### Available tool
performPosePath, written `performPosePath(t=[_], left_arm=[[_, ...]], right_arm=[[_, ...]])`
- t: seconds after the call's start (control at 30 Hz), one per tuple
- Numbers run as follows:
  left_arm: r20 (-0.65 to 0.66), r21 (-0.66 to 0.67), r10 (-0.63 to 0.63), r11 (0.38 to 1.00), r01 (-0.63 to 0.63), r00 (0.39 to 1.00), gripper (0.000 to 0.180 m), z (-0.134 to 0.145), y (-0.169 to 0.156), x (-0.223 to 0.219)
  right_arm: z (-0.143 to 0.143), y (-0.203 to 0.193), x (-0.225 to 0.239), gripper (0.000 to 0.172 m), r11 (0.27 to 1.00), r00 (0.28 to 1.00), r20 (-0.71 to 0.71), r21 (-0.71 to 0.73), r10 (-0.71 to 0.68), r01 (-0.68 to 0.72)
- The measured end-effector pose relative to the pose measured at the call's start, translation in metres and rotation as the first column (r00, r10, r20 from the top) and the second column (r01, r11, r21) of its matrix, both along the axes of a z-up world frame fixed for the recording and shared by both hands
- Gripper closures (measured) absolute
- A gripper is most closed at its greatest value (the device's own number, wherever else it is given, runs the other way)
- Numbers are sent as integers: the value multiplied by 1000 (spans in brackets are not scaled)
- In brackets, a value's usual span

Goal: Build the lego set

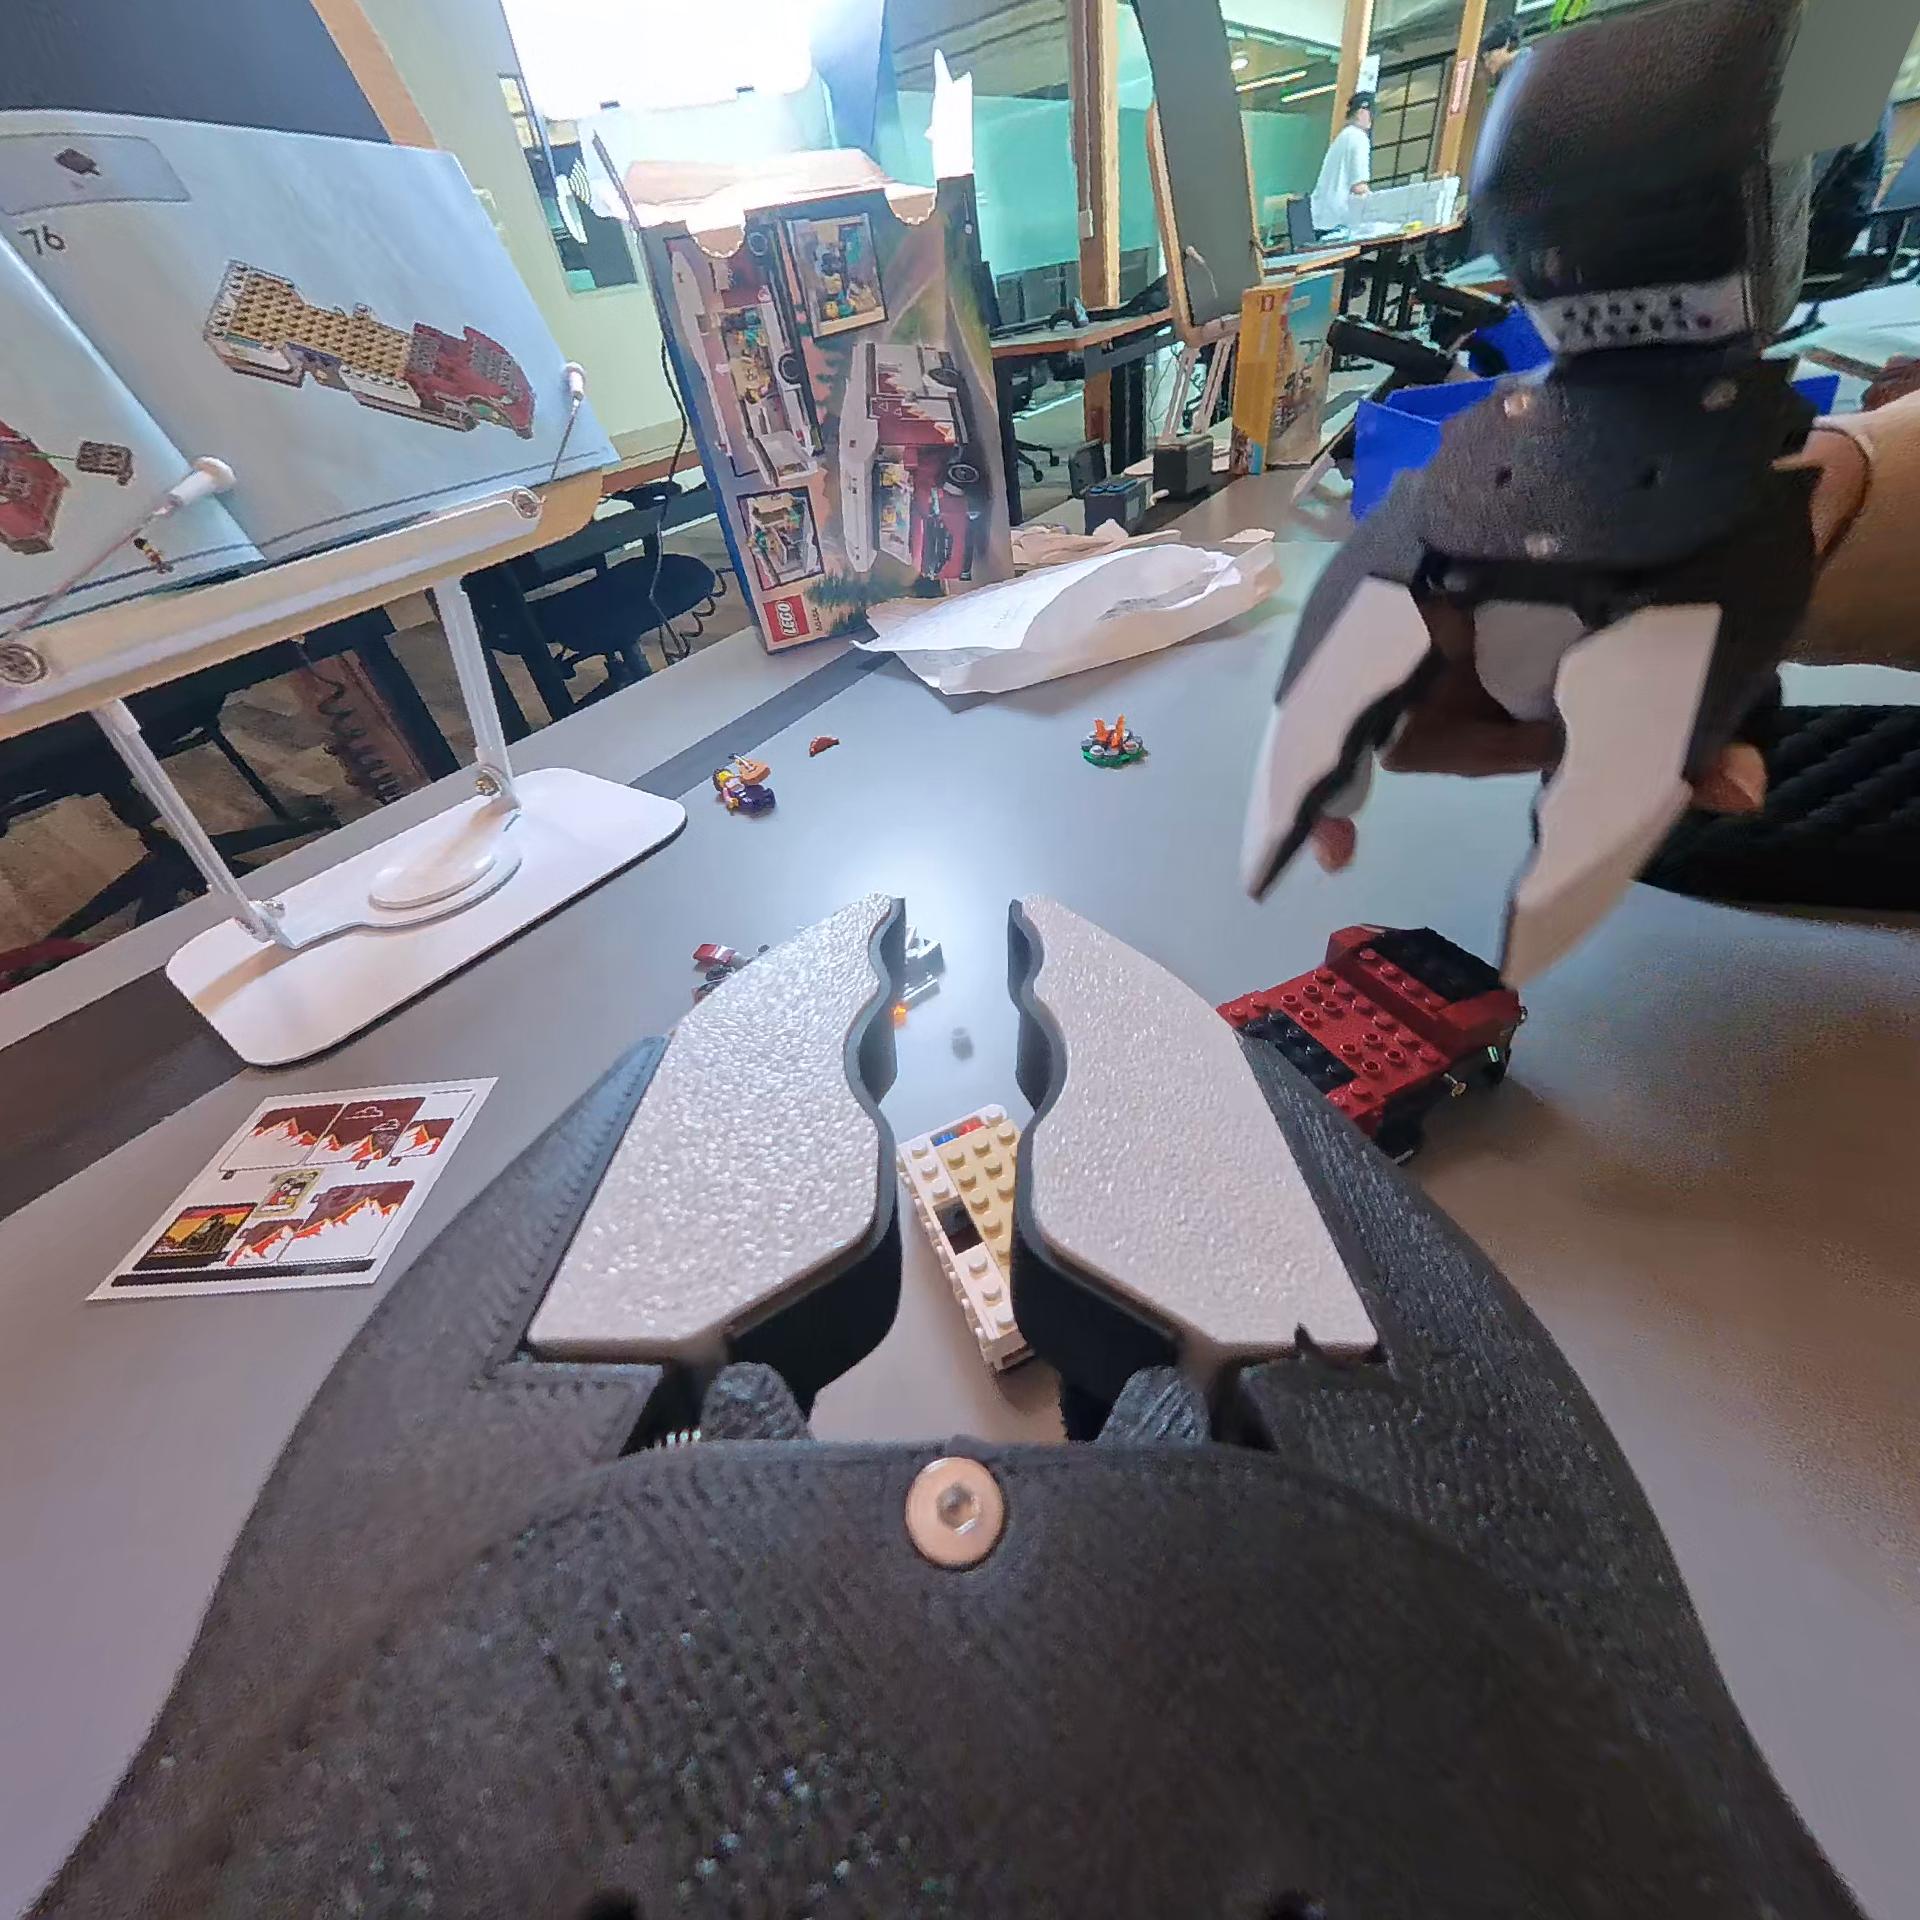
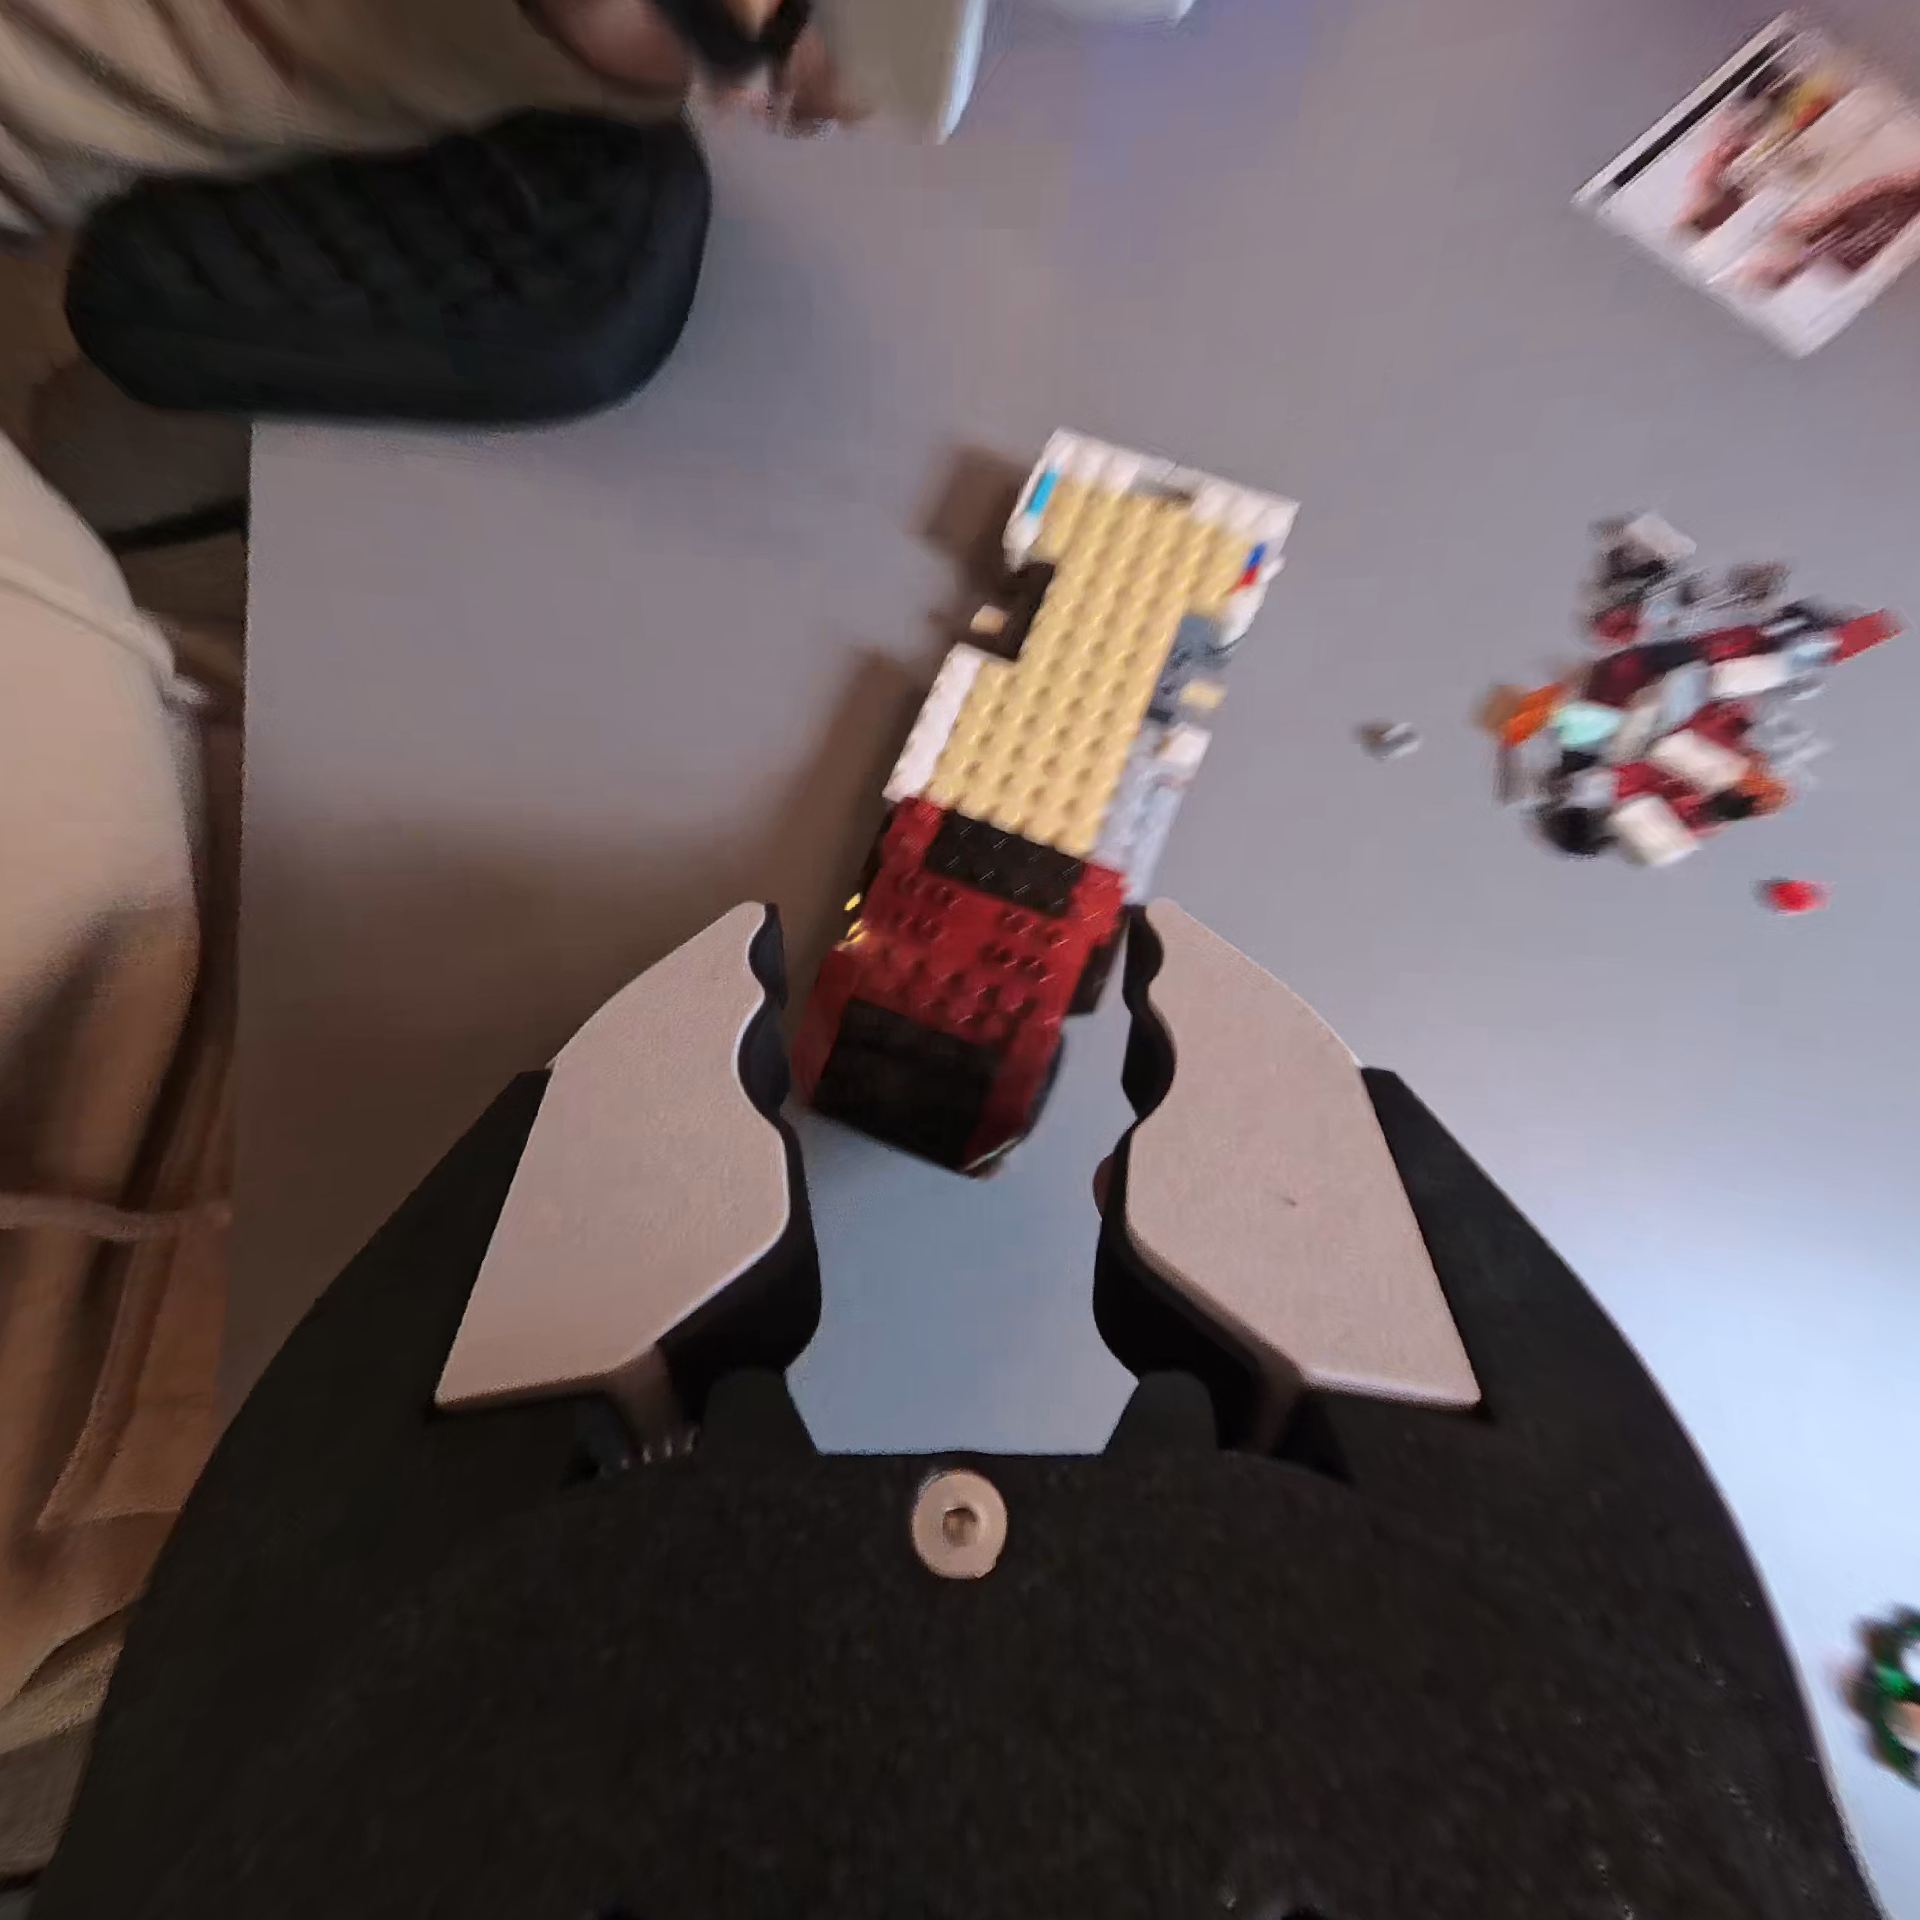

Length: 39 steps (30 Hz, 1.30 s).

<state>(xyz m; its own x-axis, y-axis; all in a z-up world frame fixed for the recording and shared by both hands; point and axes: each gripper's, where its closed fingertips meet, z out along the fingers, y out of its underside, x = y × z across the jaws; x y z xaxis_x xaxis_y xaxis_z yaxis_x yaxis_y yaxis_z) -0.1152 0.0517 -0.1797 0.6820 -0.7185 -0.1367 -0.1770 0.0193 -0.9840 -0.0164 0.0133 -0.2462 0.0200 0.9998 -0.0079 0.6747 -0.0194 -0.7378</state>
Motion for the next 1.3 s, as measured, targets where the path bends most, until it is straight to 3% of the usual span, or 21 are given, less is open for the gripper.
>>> performPosePath(t=[0.13,0.23,0.33,0.43,0.5,0.6,0.73,0.9,1.03,1.17,1.3], left_arm=[[31,-11,21,1000,-21,999,167,0,8,-6],[38,-43,23,999,-22,999,170,-7,11,-6],[22,-50,25,998,-24,999,172,-13,11,-4],[-6,-51,37,998,-38,999,173,-18,13,-4],[-17,-54,43,998,-44,999,174,-21,14,-5],[-16,-71,45,996,-46,999,176,-25,17,-7],[-5,-103,21,994,-22,1000,177,-31,19,-4],[-28,-113,1,994,-5,1000,177,-37,18,3],[-43,-112,10,994,-14,999,177,-38,17,3],[-37,-101,17,995,-21,999,178,-36,17,1],[-33,-106,20,994,-23,999,178,-36,18,0]], right_arm=[[82,106,-4,117,954,950,-229,162,-212,252],[128,226,7,128,829,818,-370,182,-440,528],[139,329,16,128,704,641,-427,15,-638,710],[135,386,14,135,616,509,-462,-108,-726,781],[135,402,18,155,550,415,-500,-154,-760,821],[129,404,28,171,521,356,-529,-201,-771,830],[103,400,33,171,556,362,-503,-313,-785,770],[119,397,19,135,612,361,-523,-458,-772,645],[118,407,17,163,553,302,-506,-476,-808,684],[101,403,21,160,521,248,-494,-550,-833,652],[85,395,23,156,515,279,-442,-622,-853,590]])
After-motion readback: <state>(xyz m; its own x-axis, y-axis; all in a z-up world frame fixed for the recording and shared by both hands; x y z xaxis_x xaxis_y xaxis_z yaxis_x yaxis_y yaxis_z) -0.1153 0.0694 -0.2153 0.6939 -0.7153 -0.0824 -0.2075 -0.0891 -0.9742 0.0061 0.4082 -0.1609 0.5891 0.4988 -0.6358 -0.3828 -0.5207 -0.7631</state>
